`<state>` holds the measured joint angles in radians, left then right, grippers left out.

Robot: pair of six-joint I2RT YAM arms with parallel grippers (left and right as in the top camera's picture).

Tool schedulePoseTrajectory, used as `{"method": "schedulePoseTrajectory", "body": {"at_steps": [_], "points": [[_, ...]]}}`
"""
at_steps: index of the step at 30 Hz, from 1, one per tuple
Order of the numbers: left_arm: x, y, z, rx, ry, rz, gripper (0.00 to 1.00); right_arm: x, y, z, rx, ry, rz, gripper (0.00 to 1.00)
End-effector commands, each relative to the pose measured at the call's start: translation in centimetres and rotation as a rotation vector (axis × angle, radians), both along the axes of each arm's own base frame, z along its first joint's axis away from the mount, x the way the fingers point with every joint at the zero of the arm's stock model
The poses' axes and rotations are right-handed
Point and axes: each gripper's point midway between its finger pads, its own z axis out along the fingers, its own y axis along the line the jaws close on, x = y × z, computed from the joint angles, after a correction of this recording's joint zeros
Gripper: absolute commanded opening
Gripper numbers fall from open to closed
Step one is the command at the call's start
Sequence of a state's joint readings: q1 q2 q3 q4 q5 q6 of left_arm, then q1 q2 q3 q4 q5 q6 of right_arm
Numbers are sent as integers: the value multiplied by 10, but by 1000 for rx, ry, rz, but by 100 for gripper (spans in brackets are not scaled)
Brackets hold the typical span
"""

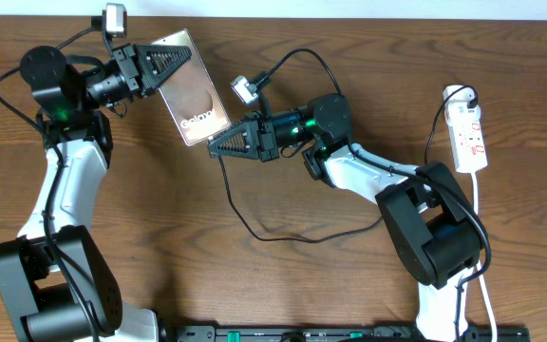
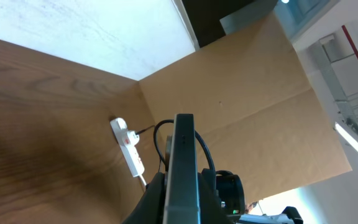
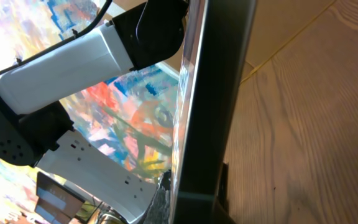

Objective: Plug charger to phone and switch on socket

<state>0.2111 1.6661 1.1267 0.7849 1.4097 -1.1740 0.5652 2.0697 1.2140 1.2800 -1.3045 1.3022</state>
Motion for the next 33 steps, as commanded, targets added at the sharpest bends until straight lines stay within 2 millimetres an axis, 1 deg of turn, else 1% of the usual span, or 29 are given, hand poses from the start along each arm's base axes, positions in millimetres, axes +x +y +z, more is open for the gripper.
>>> {"method": "schedulePoseTrajectory", "body": {"at_steps": [1,10,17,26,28,33], "points": [[-19,-17,9,24,-41,-105,7,29,4,18,74,19,-161,1],[-19,-17,9,24,-41,-105,7,35,3,20,83,29,-191,1],[-17,-16,10,23,-44,-92,7,48,3,8,34,115,-230,1],[-21,-18,9,38,-70,-119,7,55,-4,9,40,109,-251,1],[-21,-18,9,36,-64,-118,8,53,-5,13,57,79,-244,1],[-21,-18,9,25,-35,-119,8,39,-8,22,95,-25,-191,1]]}}
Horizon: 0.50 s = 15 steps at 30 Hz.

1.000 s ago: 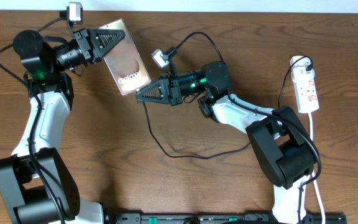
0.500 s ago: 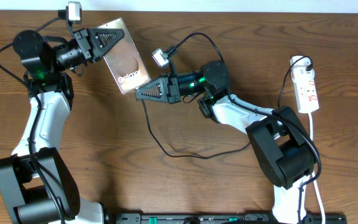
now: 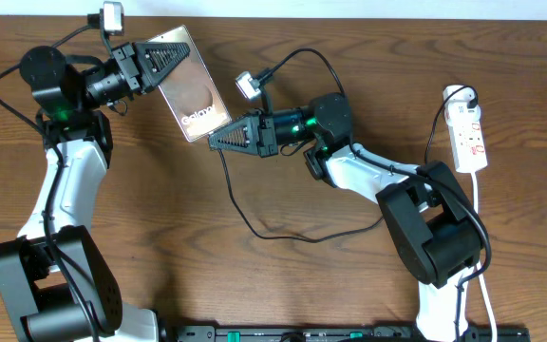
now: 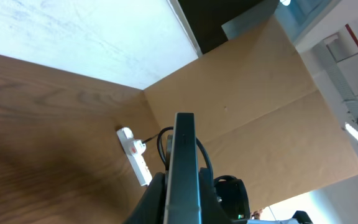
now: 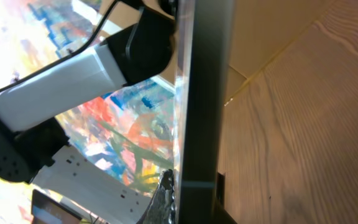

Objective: Plug charger to phone and switch on socket

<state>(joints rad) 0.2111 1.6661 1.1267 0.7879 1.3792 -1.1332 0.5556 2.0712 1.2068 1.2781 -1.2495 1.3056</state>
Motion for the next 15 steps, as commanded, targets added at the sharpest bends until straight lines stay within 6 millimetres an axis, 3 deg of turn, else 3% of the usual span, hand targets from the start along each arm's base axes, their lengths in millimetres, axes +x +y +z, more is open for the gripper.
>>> {"method": "schedulePoseTrajectory", "body": {"at_steps": [1,15], "points": [[-26,-20,8,15,7,-150,7,25,-8,22,82,-61,-125,1],[-26,-20,8,10,18,-151,8,18,-7,20,78,-102,-95,1]]}}
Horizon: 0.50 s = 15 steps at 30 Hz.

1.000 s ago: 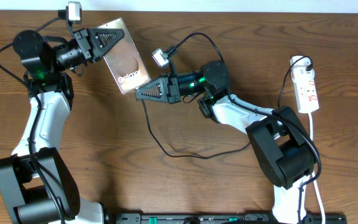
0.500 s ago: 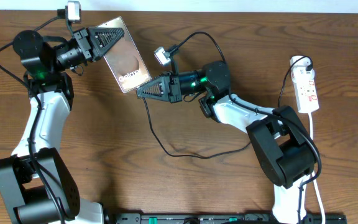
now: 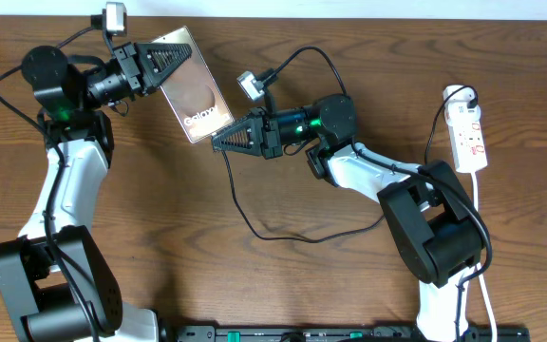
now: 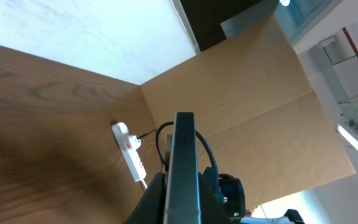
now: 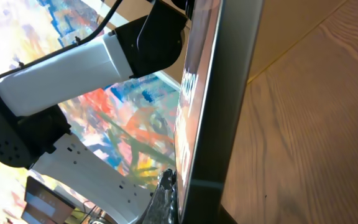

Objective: Plug charger to phone and switch on socket

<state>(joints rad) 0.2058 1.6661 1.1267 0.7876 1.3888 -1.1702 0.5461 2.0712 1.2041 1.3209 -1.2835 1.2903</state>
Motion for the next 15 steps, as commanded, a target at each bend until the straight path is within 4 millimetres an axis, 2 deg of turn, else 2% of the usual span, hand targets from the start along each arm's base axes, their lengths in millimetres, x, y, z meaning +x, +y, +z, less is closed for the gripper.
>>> {"method": "schedulePoseTrajectory", "body": {"at_steps": [1,3,4,5,7,9,10,12,15], "points": [[-24,-17,8,23,-17,-135,7,22,-2,18,69,-45,-113,1],[-24,-17,8,23,-17,-135,7,22,-2,18,70,-45,-115,2],[-24,-17,8,23,-18,-135,7,22,-2,18,70,-45,-115,7],[-24,-17,8,23,-18,-134,7,22,-2,18,69,-45,-114,17],[-24,-17,8,23,-19,-133,7,22,-2,18,68,-45,-111,52],[-23,-16,8,22,-19,-130,7,21,-2,18,67,-45,-109,81],[-23,-16,8,22,-19,-129,7,21,-2,18,66,-42,-108,93],[-23,-16,8,24,-23,-129,7,21,-2,18,65,-38,-107,99],[-23,-16,8,23,-23,-126,8,21,-2,17,64,-39,-104,99]]}}
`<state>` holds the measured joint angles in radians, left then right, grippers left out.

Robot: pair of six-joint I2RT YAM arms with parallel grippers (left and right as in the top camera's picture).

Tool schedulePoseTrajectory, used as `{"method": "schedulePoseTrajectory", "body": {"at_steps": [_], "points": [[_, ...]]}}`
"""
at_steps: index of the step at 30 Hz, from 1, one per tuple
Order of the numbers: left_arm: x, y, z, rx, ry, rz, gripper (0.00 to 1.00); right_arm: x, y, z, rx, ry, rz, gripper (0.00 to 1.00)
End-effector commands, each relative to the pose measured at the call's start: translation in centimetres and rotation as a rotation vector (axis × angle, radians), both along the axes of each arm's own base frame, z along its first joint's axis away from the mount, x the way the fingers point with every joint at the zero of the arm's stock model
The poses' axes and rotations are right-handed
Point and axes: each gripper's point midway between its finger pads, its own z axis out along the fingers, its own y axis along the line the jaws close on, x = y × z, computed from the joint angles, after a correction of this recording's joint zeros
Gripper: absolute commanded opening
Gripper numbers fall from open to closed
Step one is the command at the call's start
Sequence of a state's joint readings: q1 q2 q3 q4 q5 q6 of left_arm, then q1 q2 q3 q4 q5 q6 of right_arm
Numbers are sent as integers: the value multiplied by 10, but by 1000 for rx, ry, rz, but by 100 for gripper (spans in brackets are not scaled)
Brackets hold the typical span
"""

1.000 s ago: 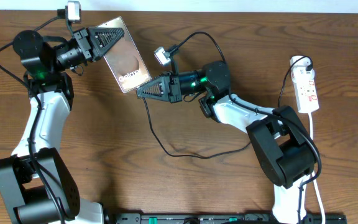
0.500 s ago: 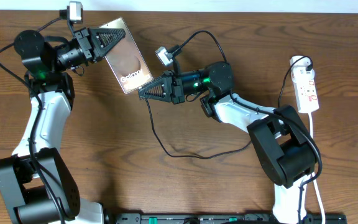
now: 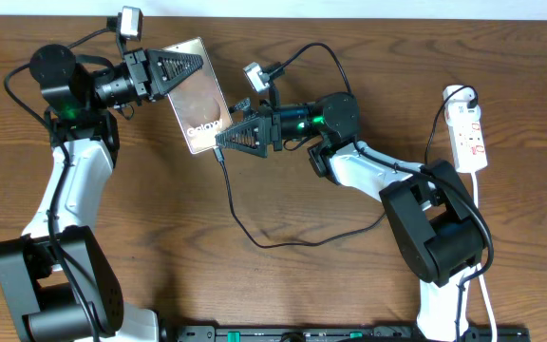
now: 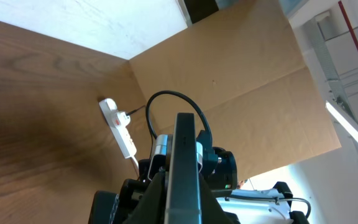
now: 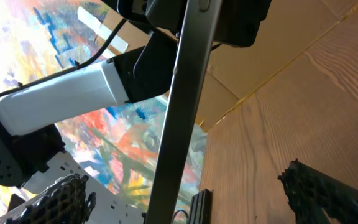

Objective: Plug charger to phone and switch on socket

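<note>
My left gripper point(image 3: 190, 72) is shut on the top end of a rose-gold Galaxy phone point(image 3: 200, 103) and holds it above the table. In the left wrist view the phone point(image 4: 184, 162) shows edge-on between my fingers point(image 4: 160, 202). The charger's black plug point(image 3: 220, 158) sits at the phone's lower edge, and its black cable point(image 3: 240, 223) trails across the table. My right gripper point(image 3: 233, 134) is open around that end. In the right wrist view its fingertips point(image 5: 64, 196) stand wide apart on both sides of the phone point(image 5: 182, 106), apart from the plug point(image 5: 197, 206).
A white power strip point(image 3: 469, 135) with red switches lies at the table's right edge, a plug in its far end; it also shows in the left wrist view as the power strip point(image 4: 118, 129). A cardboard wall point(image 4: 229, 81) stands behind the wooden table point(image 3: 112, 237).
My right gripper has opened and let go of the plug, which stays at the phone's lower edge. My left gripper and the phone have shifted slightly right.
At the oldest moment my left gripper held the phone up and my right gripper, shut on the plug, was at the phone's lower edge. It stayed pressed there through the two later moments. Now the right gripper is open and the plug hangs from the phone.
</note>
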<state>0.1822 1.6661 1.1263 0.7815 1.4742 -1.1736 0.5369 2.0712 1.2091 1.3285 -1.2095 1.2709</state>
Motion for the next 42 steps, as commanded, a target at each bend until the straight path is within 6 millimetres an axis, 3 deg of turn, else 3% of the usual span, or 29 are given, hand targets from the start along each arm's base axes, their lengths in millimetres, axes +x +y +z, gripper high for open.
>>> {"method": "schedulePoseTrajectory", "body": {"at_steps": [1,6,12,16,19,23,29,34,42], "points": [[-7,-1,11,10,-35,-17,7,6,-1,10,23,-27,-26,99],[-5,3,12,9,-35,-1,7,4,-1,9,19,-29,-16,99],[4,25,12,4,-35,77,7,-3,-1,0,-23,-4,37,97],[5,29,13,2,-32,90,7,-1,0,-6,-51,42,40,86],[5,29,13,2,-32,93,7,-3,2,-7,-51,39,46,65],[6,30,13,1,-32,98,7,-9,7,-7,-49,28,59,49],[6,30,13,1,-32,97,7,-14,11,-7,-47,19,72,49],[8,31,13,-1,-33,112,7,-21,16,-7,-48,18,90,35],[8,31,13,-1,-33,112,7,-25,15,-8,-57,12,115,25]]}}
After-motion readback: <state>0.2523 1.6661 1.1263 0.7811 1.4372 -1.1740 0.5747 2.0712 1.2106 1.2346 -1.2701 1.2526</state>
